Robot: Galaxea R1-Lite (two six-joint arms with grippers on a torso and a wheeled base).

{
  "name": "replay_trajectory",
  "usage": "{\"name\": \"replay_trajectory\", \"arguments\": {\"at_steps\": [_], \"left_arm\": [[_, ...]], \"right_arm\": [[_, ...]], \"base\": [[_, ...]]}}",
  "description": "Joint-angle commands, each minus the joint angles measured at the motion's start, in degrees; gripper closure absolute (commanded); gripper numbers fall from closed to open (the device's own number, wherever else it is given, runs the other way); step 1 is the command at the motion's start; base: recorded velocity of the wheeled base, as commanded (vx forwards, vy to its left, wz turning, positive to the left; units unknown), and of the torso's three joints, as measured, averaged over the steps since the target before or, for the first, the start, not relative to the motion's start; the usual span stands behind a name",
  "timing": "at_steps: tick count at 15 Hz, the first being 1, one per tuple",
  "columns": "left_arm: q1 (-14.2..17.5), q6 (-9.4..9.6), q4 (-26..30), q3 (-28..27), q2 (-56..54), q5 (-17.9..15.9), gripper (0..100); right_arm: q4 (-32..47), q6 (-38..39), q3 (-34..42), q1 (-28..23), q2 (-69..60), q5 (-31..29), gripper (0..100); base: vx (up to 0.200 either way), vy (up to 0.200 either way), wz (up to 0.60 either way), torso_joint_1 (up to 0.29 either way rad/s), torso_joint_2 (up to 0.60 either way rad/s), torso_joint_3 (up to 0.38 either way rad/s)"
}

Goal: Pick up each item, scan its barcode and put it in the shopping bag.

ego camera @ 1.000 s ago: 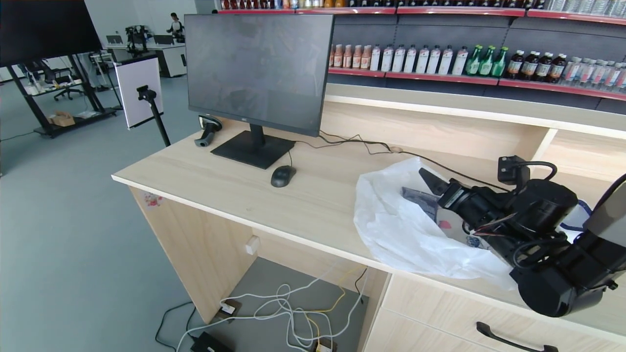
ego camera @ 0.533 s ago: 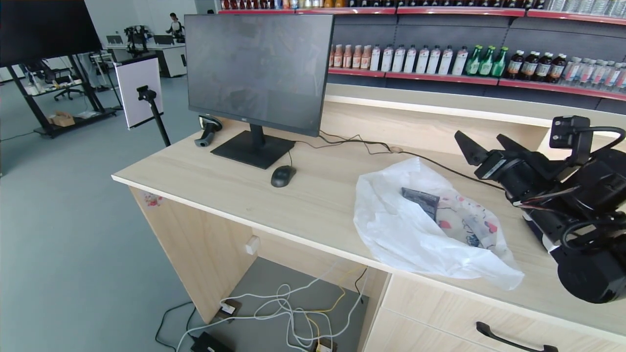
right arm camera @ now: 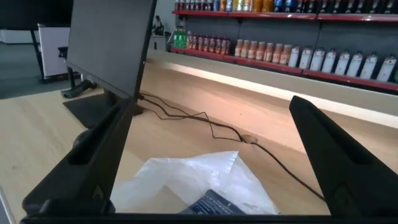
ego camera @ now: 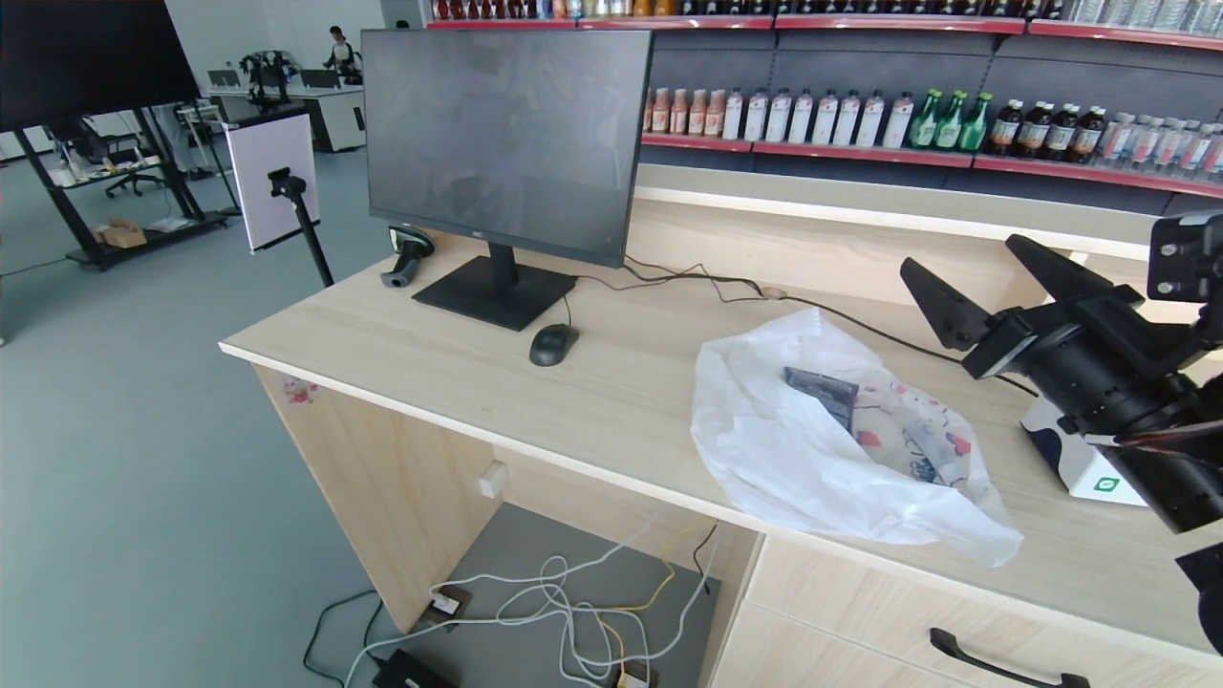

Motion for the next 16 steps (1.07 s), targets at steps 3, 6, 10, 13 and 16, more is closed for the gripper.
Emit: {"name": "replay_trajectory", "arguments": {"at_steps": [3, 6, 10, 13, 16], "left_arm": [[0.0, -0.02, 0.0, 0.0, 0.0, 0.0, 0], [0.0, -0.02, 0.1, 0.0, 0.0, 0.1, 0], [0.0, -0.11, 0.1, 0.0, 0.0, 0.0, 0], [0.0, -0.11, 0.1, 0.0, 0.0, 0.0, 0], [0.1, -0.28, 0.1, 0.0, 0.1, 0.1, 0]], "right_arm": [[-0.1, -0.1, 0.9, 0.3, -2.0, 0.0, 0], [-0.1, 0.1, 0.7, 0.3, -2.3, 0.0, 0], [-0.1, 0.4, -0.5, 0.2, -2.7, 0.0, 0], [-0.1, -0.1, 2.2, 0.9, -4.4, -1.5, 0], [-0.1, 0.1, 2.6, 1.3, -4.8, -3.3, 0]], "base": [[0.0, 0.0, -0.6, 0.001, 0.0, 0.006], [0.0, 0.0, -0.6, 0.004, 0.01, 0.004], [0.0, 0.0, -0.6, 0.005, 0.0, 0.004], [0.0, -0.067, -0.4, -0.001, 0.0, 0.002], [0.0, -0.2, 0.0, 0.004, 0.0, 0.001]]}}
